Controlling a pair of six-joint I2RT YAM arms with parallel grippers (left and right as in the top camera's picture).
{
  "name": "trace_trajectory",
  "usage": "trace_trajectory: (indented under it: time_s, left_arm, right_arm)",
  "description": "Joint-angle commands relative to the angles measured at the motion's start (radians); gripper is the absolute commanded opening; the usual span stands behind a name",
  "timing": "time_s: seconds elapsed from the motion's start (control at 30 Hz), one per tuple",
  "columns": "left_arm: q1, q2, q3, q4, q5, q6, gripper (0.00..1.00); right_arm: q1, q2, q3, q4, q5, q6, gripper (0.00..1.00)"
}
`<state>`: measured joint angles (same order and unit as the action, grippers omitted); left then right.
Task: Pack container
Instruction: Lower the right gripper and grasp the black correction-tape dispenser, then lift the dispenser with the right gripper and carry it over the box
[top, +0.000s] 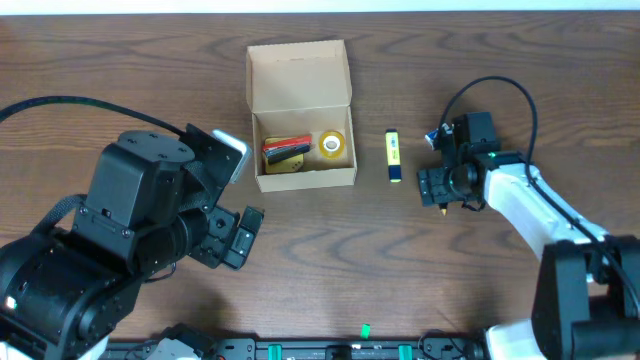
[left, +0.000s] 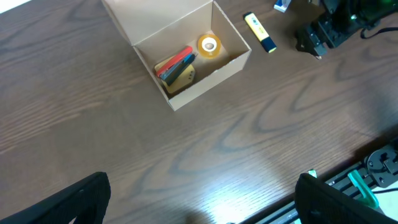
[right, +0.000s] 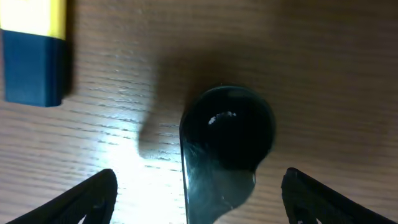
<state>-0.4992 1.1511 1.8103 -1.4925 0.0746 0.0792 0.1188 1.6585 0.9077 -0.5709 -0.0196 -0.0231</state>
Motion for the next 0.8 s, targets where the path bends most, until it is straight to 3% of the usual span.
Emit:
trace_trajectory:
  time_s: [0.0,0.5,0.63,0.77]
  left_arm:
    - [0.003,0.0,-0.008,-0.003,-0.004,0.003,0.95]
    - [0.003,0.0,-0.008,-0.003,-0.004,0.003,0.95]
    - [0.003,0.0,-0.008,-0.003,-0.004,0.003,0.95]
    - [0.003,0.0,-0.008,-0.003,-0.004,0.003,0.95]
  right_arm:
    - [-0.009,0.029,0.011,0.011,-0.011,-0.016,0.84]
    - [-0.009,0.114,0.011,0.081,-0.01,-0.016,0.65]
    - [-0.009,0.116,0.011,0.082,-0.006,-0.015,0.45]
    - [-0.009,0.116,0.011,0.081,-0.007,-0.009,0.38]
